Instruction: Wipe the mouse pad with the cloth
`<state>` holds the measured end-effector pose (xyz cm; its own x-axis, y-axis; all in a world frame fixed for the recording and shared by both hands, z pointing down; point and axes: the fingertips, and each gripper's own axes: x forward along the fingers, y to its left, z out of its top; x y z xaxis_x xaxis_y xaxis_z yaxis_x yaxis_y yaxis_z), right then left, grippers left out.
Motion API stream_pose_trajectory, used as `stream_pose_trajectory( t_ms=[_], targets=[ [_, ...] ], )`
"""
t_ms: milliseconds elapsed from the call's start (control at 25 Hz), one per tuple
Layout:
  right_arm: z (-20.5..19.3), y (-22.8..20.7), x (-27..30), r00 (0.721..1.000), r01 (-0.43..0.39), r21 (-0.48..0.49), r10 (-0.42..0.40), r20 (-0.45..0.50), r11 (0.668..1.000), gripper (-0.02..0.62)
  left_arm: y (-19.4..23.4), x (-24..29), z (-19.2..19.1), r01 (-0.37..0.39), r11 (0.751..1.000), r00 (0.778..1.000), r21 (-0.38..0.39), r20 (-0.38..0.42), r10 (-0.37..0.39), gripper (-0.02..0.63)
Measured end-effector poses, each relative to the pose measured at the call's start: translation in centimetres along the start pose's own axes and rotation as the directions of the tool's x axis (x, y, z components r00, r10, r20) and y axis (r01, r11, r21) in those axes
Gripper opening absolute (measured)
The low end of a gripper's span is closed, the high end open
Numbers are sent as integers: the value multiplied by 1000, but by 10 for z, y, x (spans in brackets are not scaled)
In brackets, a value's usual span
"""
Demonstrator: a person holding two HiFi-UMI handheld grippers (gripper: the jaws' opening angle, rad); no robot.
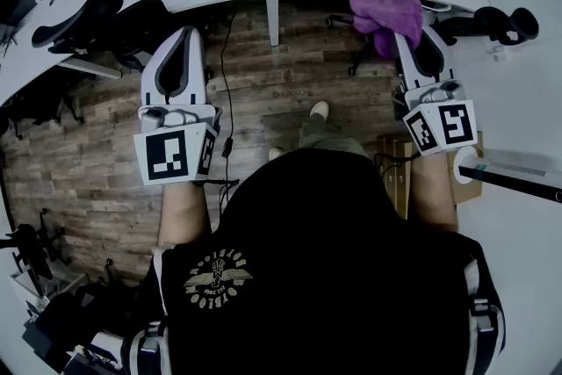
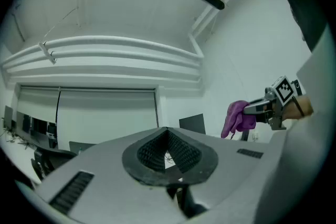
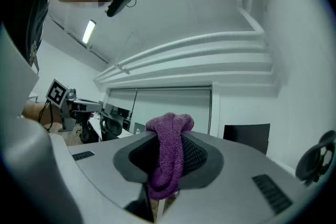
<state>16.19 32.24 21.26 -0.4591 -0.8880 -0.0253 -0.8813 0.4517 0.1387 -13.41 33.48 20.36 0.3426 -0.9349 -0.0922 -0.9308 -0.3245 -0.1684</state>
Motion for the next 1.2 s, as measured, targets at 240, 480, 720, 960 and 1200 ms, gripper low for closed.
stream_pose_trajectory(
  t_ms=[240,480,720,960,1200],
  targets=[
    [-5,-1,1,1000,-11,27,11,-6,1000,91,2,1,-5,-17,1000,1000,-5,-13,17,2],
    [-15,-24,12,1000,10,51,-10,-4,999,91,-1,24,-22,-9,1000,998,-10,-54,8,2],
    [-29,-49,41,1000,14,72,-13,-19,997,91,6,59,-32,-27,1000,997,8,-68,28,2],
    [-36,-75,79,1000,9,81,-8,-15,997,91,22,97,-41,-53,998,996,-25,-66,52,2],
    [-38,-92,121,999,-16,89,19,-27,996,91,40,136,-48,-67,997,994,-44,-85,63,2]
  ],
)
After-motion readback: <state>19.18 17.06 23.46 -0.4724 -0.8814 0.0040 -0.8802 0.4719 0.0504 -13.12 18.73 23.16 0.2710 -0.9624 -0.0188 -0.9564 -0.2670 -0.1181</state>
